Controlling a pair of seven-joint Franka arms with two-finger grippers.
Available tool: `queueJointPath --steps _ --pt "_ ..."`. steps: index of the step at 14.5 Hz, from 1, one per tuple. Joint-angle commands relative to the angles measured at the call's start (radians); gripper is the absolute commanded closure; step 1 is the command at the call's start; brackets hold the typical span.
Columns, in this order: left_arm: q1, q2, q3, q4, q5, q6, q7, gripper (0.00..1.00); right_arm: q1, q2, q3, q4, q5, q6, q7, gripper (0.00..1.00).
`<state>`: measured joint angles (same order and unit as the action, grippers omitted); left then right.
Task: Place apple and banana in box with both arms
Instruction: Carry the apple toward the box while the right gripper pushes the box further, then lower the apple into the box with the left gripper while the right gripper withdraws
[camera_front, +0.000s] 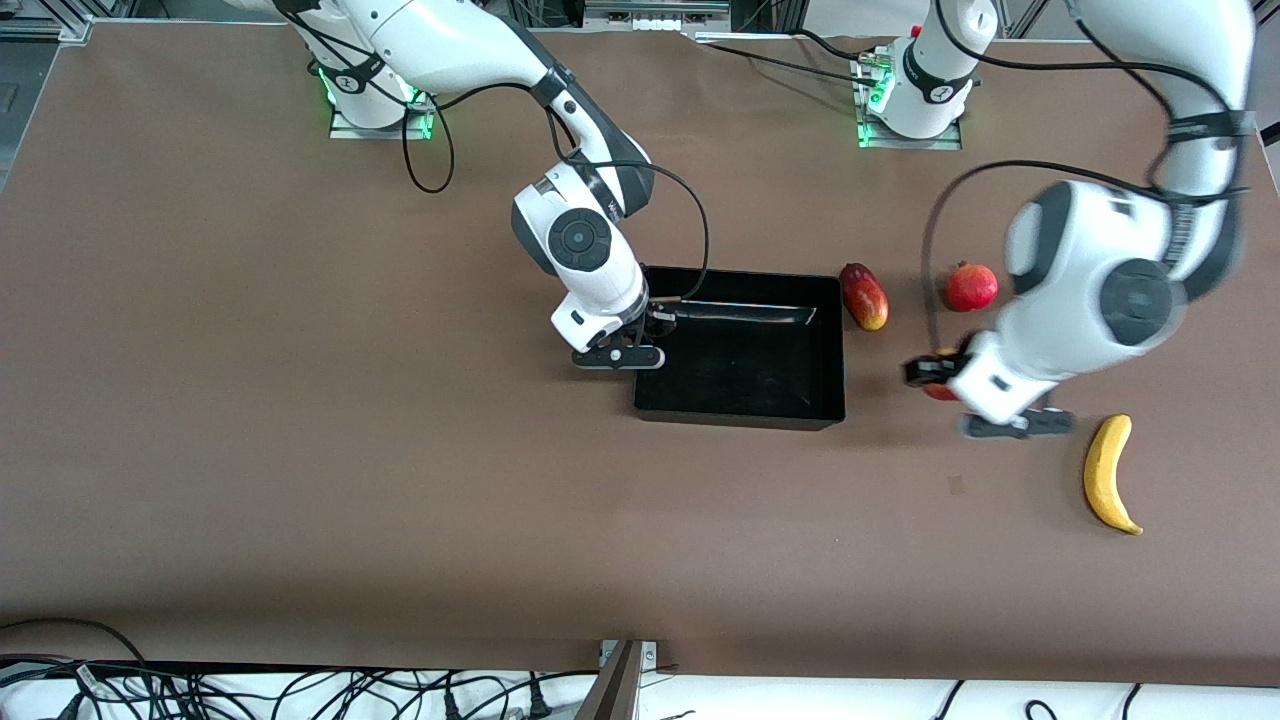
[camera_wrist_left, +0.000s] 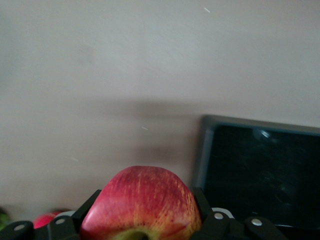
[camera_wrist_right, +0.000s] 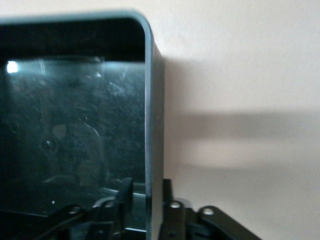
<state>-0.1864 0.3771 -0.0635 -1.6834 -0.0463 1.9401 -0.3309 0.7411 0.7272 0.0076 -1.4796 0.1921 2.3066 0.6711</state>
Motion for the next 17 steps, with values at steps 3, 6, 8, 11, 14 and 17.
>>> queueJointPath --steps 3,6,8,11,14,17 --pt "-0.148 0.022 0.001 -0.016 -0.069 0.036 -0.189 1.00 -0.009 -0.104 -0.085 0.010 0.009 -0.112 -0.030 0.00" --pt "-0.241 0.045 0.001 -0.029 -0.105 0.106 -0.333 1.00 -0.045 -0.224 -0.214 0.010 0.029 -0.283 -0.192 0.00" --pt "-0.290 0.084 -0.007 -0.032 -0.104 0.183 -0.419 1.00 -0.104 -0.299 -0.267 0.009 0.032 -0.369 -0.255 0.00" --pt "-0.338 0.121 -0.022 -0.070 -0.090 0.264 -0.473 1.00 -0.180 -0.399 -0.305 0.001 0.041 -0.501 -0.387 0.00" --pt "-0.349 0.143 -0.044 -0.125 -0.041 0.342 -0.488 1.00 -0.181 -0.495 -0.377 -0.004 0.043 -0.646 -0.436 0.00" --pt "-0.350 0.186 -0.059 -0.128 0.028 0.382 -0.542 1.00 -0.181 -0.607 -0.455 -0.063 0.036 -0.736 -0.521 0.00"
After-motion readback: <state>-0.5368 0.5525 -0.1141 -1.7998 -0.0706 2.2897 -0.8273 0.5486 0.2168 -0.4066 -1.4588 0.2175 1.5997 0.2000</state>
